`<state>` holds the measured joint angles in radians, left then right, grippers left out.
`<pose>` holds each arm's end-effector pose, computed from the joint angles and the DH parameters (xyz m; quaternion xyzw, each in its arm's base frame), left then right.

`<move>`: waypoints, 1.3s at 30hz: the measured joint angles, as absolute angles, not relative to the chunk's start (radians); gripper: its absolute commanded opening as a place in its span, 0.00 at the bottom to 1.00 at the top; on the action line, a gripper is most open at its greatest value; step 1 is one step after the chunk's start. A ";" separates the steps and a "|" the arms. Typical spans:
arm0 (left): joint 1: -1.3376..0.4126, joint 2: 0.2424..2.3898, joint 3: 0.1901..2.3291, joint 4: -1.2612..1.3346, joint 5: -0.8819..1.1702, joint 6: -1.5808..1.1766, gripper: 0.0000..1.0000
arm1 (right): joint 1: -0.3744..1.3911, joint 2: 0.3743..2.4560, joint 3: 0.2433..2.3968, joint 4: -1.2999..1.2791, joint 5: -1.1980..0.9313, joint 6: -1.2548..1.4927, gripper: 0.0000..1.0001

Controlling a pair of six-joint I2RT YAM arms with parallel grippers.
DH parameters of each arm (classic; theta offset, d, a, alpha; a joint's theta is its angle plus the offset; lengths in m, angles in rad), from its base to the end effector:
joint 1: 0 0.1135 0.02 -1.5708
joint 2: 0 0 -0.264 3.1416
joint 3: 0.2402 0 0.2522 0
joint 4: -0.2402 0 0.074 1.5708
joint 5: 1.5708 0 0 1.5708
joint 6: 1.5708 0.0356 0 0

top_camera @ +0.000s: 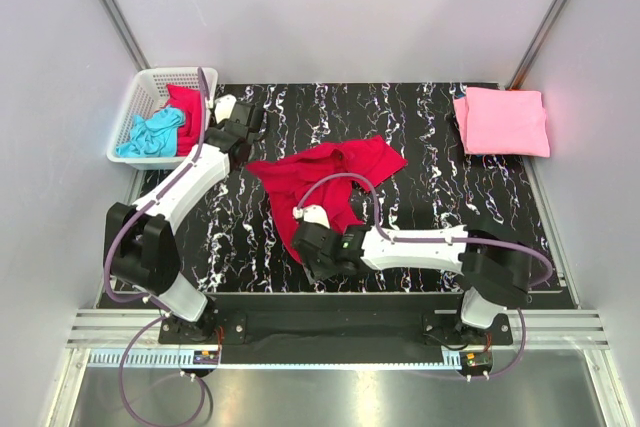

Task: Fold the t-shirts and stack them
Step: Flatten the tshirt out

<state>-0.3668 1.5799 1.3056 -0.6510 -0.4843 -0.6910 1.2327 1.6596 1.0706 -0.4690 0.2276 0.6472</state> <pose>0.3214 -0.1057 0.2846 -0.2236 0.8964 0.0410 0.3806 0.1183 0.3122 0.1956 -0.2498 0.9285 0.1387 0.2373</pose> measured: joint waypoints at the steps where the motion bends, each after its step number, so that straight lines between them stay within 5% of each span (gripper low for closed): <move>1: -0.363 1.580 1.301 -0.649 -0.484 -0.691 0.00 | 1.237 1.673 1.071 -0.469 0.228 0.649 0.57; 22: -0.339 1.580 1.282 -0.637 -0.466 -0.702 0.00 | 1.242 1.805 1.071 -0.331 0.318 0.580 0.53; 25: -0.339 1.580 1.282 -0.636 -0.463 -0.702 0.00 | 1.242 1.814 1.073 -0.303 0.336 0.564 0.46; 30: -0.338 1.580 1.280 -0.635 -0.458 -0.702 0.00 | 1.240 1.825 1.073 -0.271 0.355 0.547 0.00; 39: -0.332 1.578 1.274 -0.635 -0.449 -0.700 0.00 | 1.239 1.824 1.109 -0.416 0.439 0.628 0.00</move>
<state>-0.3325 1.5776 1.2743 -0.6346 -0.4488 -0.7002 1.2388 1.8244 1.1088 -0.4156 0.4385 0.6281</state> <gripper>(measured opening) 0.012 0.022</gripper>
